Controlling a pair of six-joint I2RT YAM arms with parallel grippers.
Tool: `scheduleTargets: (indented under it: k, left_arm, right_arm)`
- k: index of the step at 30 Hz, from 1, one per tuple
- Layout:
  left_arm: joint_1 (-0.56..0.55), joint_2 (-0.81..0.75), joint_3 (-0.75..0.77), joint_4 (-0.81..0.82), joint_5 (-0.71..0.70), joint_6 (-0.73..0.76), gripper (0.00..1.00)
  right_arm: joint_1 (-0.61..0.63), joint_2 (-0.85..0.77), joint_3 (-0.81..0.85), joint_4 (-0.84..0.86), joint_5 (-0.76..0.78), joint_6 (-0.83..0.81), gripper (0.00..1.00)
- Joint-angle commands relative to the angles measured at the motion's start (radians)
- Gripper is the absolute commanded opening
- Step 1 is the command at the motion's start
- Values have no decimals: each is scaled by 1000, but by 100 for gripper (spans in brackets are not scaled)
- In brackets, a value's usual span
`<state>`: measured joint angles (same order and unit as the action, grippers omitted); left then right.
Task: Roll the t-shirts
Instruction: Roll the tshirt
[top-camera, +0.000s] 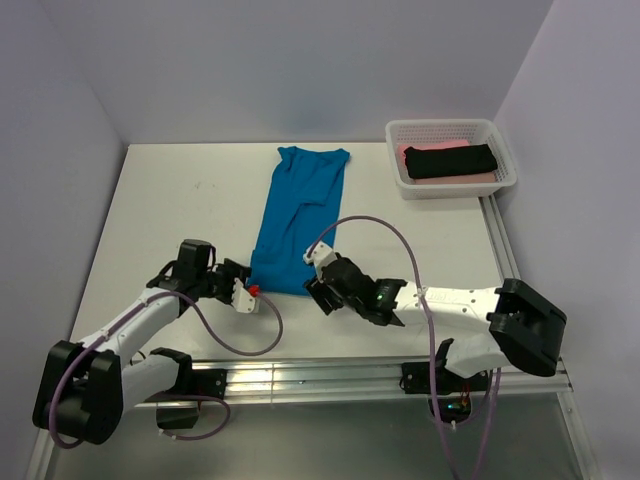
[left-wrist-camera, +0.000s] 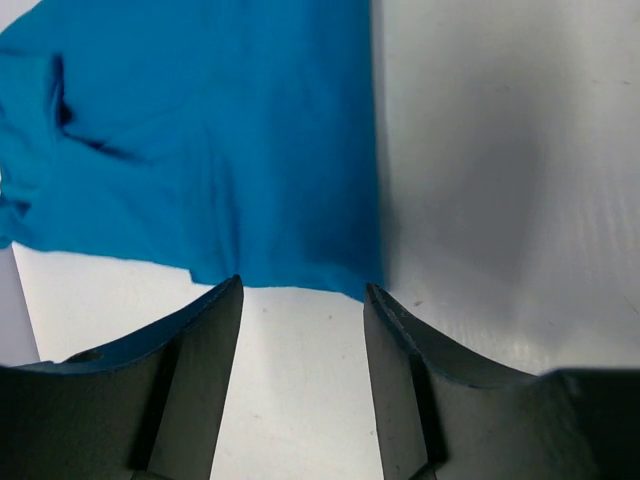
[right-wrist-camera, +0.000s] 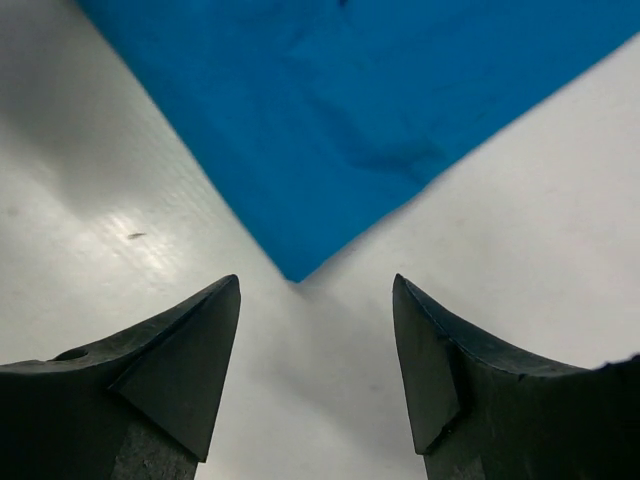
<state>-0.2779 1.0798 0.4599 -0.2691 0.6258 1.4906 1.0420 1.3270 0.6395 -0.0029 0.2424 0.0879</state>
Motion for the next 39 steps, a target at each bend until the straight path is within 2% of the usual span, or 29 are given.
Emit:
scheduleTargets:
  k: [1, 6, 10, 13, 21, 27, 39]
  left_arm:
    - [5, 9, -7, -68, 71, 167, 56]
    - [6, 20, 6, -108, 77, 238, 53]
    - [14, 32, 14, -107, 109, 234, 51]
    - [22, 38, 13, -88, 133, 224, 52]
    - [23, 54, -9, -70, 144, 252, 55]
    - [23, 78, 2, -93, 127, 278, 50]
    - [25, 115, 8, -110, 103, 313, 53]
  right_arm:
    - [21, 21, 55, 30, 135, -189, 69]
    - [33, -34, -58, 136, 89, -374, 70]
    - [65, -81, -132, 233, 67, -482, 71]
    - [70, -68, -118, 209, 40, -490, 66]
    - [98, 33, -57, 169, 31, -525, 64]
    - [124, 101, -28, 162, 52, -553, 65]
    - [124, 201, 9, 169, 93, -605, 64]
